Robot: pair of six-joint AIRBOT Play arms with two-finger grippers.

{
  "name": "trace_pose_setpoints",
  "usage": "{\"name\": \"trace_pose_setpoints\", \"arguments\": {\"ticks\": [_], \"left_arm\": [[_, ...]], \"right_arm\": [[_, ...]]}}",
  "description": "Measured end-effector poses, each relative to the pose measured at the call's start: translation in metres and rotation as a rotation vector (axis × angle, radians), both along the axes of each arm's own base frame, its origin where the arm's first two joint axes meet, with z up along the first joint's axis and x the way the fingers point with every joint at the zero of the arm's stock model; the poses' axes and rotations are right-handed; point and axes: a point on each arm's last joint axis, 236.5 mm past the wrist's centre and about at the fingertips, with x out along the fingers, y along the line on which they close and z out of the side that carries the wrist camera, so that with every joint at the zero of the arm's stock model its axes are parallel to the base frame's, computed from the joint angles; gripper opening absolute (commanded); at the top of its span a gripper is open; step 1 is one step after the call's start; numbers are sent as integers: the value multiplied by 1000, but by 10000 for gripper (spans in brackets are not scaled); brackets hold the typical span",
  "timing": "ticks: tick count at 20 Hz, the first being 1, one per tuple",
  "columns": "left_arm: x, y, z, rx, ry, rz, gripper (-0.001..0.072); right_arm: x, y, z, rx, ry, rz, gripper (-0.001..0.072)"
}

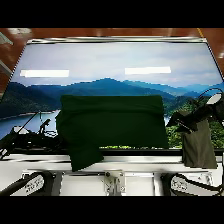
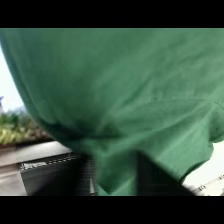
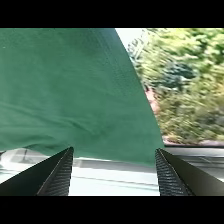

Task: Fold the shirts.

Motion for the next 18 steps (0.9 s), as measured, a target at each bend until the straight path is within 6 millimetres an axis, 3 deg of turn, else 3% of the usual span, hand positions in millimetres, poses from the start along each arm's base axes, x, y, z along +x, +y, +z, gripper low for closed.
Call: {"name": "trace_pose_setpoints", "arguments": {"ticks": [1,7,11,18], "left_arm": [[0,-2,-1,-4,3,-1,35],[-7,-9,3,-38,31,-20,32],[-11,-12,6,-57,43,-33,32],[-15,-14,8,-73,55,-45,33]], "right_arm": [[0,0,0,2,1,0,630],[-22,-4,-4,1,66,36,631],[-46,-7,-18,30,126,-1,632],[-68,4,-43,63,165,-46,631]]}}
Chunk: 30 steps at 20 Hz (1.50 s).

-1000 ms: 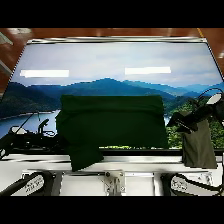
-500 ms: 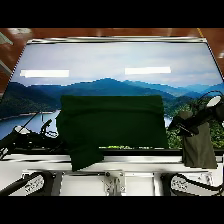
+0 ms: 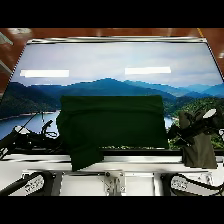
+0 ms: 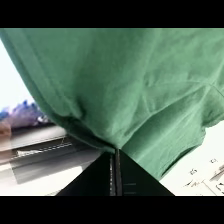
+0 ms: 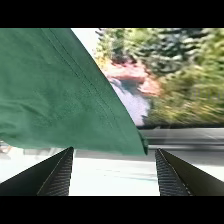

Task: Fold the shirts.

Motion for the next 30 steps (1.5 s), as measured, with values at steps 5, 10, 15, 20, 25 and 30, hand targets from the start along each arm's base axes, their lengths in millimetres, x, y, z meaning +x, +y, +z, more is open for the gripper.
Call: {"name": "trace_pose_setpoints", "arguments": {"ticks": [5,10,15,20,25,30], "left_arm": [[-2,-1,2,-9,4,-10,32],[-2,-1,2,-9,-4,-17,32],[10,2,6,1,-36,-19,32],[51,13,34,33,-207,-72,32],[105,26,84,79,-413,-106,32],[150,39,120,129,-541,-91,31]], "right_arm": [[-9,11,-14,23,11,-33,629],[3,24,-18,62,-31,-99,567],[10,41,-21,66,-72,-33,65],[25,44,5,86,-146,83,65],[78,49,39,37,-343,153,64],[148,50,64,-75,-567,148,64]]}}
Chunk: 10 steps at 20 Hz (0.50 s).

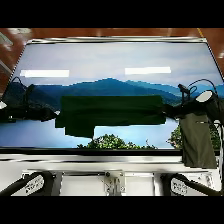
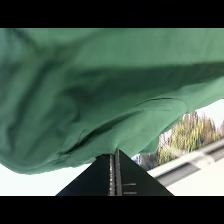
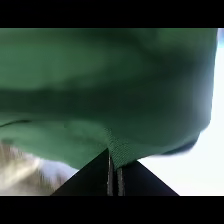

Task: Fold the shirts.

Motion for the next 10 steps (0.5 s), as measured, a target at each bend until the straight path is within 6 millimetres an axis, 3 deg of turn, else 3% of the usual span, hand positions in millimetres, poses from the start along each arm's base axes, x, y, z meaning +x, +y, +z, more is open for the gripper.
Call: {"name": "trace_pose_setpoints", "arguments": {"ticks": [6,10], "left_arm": [[54,8,4,-47,-26,57,32],[94,11,1,-101,-34,85,32]], "right_arm": [[68,-4,6,-63,-125,-30,64],[99,-12,1,-88,-167,-73,64]]}}
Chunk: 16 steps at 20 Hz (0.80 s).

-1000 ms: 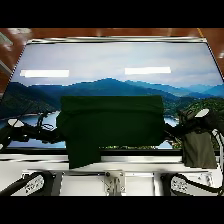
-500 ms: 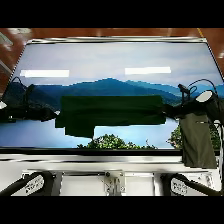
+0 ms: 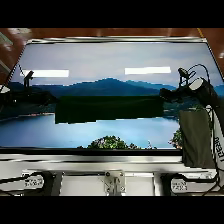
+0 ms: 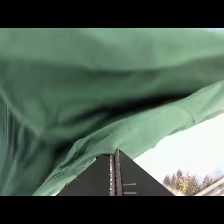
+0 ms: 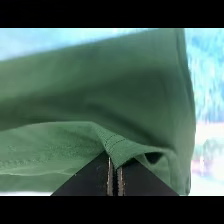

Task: Fold the shirts.

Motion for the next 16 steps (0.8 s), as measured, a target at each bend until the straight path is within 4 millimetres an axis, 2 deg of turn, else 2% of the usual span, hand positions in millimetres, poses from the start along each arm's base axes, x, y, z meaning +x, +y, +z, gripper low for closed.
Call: {"name": "trace_pose_setpoints", "arguments": {"ticks": [3,6,12,13,14,15,16], "left_arm": [[26,2,-5,-39,-2,16,32],[42,4,-17,-64,16,30,32],[50,5,-46,-97,85,51,35],[50,5,-49,-102,96,57,70],[50,5,-50,-106,103,61,182],[50,5,-52,-110,111,65,344],[50,4,-53,-114,117,65,481]], "right_arm": [[12,-5,-10,-9,-7,-20,64],[18,-6,-22,-7,1,-35,64],[19,-6,-42,5,33,-48,91],[19,-6,-45,8,41,-52,188],[18,-5,-48,10,47,-57,502],[18,-6,-50,12,54,-62,665],[17,-6,-51,10,57,-61,669]]}}
